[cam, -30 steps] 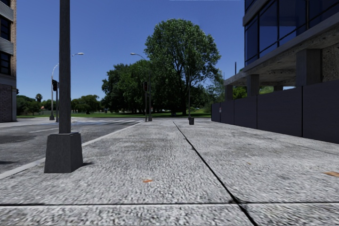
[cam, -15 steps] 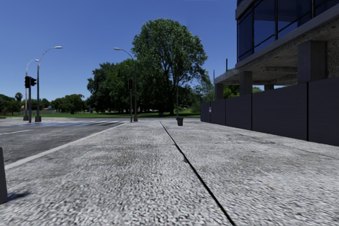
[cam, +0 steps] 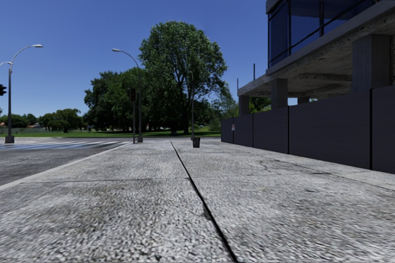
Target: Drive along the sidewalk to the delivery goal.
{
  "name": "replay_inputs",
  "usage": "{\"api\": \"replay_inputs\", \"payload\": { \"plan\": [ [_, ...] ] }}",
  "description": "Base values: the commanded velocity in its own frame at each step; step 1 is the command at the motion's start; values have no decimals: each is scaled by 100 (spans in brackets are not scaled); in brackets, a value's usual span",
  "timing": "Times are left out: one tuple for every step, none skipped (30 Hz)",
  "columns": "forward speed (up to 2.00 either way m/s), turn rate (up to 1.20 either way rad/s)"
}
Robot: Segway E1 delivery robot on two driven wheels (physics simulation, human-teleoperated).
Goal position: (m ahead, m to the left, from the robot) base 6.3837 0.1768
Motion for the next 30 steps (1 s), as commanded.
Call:
{"api": "replay_inputs", "payload": {
  "plan": [
    [200,0],
    [200,0],
    [200,0],
    [200,0],
    [200,0],
    [200,0],
    [200,0],
    [200,0],
    [200,0],
    [200,0],
    [200,0],
    [200,0],
    [200,0],
    [200,0],
    [200,0],
    [200,0],
    [200,0],
    [200,0],
    [200,0],
    [200,0],
    [200,0],
    [200,0],
    [200,0],
    [200,0],
    [200,0],
    [200,0],
    [200,0],
    [200,0],
    [200,0],
    [200,0]
  ]
}}
